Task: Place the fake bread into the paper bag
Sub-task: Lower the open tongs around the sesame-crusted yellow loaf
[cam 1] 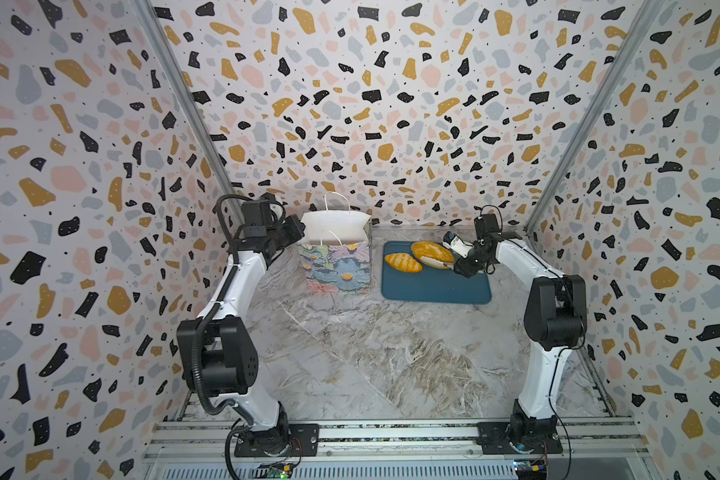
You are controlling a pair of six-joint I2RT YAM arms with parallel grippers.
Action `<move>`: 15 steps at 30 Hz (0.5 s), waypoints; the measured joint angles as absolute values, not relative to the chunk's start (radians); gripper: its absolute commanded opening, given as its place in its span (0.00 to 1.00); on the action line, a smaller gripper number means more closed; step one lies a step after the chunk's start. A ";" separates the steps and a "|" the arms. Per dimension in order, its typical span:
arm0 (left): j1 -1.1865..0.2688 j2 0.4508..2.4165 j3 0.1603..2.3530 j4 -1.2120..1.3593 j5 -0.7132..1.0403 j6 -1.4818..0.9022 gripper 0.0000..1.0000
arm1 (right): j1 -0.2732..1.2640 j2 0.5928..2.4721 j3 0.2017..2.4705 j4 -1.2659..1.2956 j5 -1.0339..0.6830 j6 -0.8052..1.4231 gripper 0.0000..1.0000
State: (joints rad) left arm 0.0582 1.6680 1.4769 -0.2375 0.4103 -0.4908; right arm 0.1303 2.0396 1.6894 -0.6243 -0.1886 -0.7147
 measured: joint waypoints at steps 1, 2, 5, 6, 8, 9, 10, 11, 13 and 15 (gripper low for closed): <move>0.058 1.668 1.477 -0.237 0.410 -0.491 0.00 | 0.130 2.045 1.695 -0.627 -0.190 -0.717 0.64; 0.058 1.668 1.477 -0.237 0.410 -0.491 0.00 | 0.130 2.050 1.702 -0.630 -0.191 -0.717 0.64; 0.058 1.668 1.477 -0.237 0.410 -0.491 0.00 | 0.130 2.071 1.728 -0.641 -0.193 -0.720 0.64; 0.058 1.668 1.477 -0.237 0.410 -0.491 0.00 | 0.130 2.078 1.737 -0.643 -0.195 -0.720 0.64; 0.058 1.668 1.477 -0.237 0.410 -0.491 0.00 | 0.130 2.093 1.749 -0.645 -0.197 -0.720 0.64; 0.058 1.668 1.477 -0.237 0.410 -0.491 0.00 | 0.130 2.099 1.752 -0.645 -0.199 -0.720 0.64; 0.058 1.668 1.477 -0.237 0.410 -0.491 0.00 | 0.131 2.105 1.752 -0.645 -0.199 -0.720 0.64; 0.058 1.668 1.477 -0.237 0.410 -0.491 0.00 | 0.131 2.110 1.752 -0.646 -0.199 -0.720 0.64; 0.058 1.668 1.477 -0.237 0.410 -0.491 0.00 | 0.131 2.119 1.752 -0.652 -0.199 -0.721 0.63; 0.058 1.668 1.477 -0.237 0.410 -0.490 0.00 | 0.131 2.124 1.752 -0.657 -0.198 -0.721 0.62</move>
State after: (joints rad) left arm 0.0582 1.6680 1.4769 -0.2375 0.4103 -0.4904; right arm 0.1310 2.1242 1.7523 -0.6567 -0.1982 -0.7212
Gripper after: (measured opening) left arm 0.046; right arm 0.630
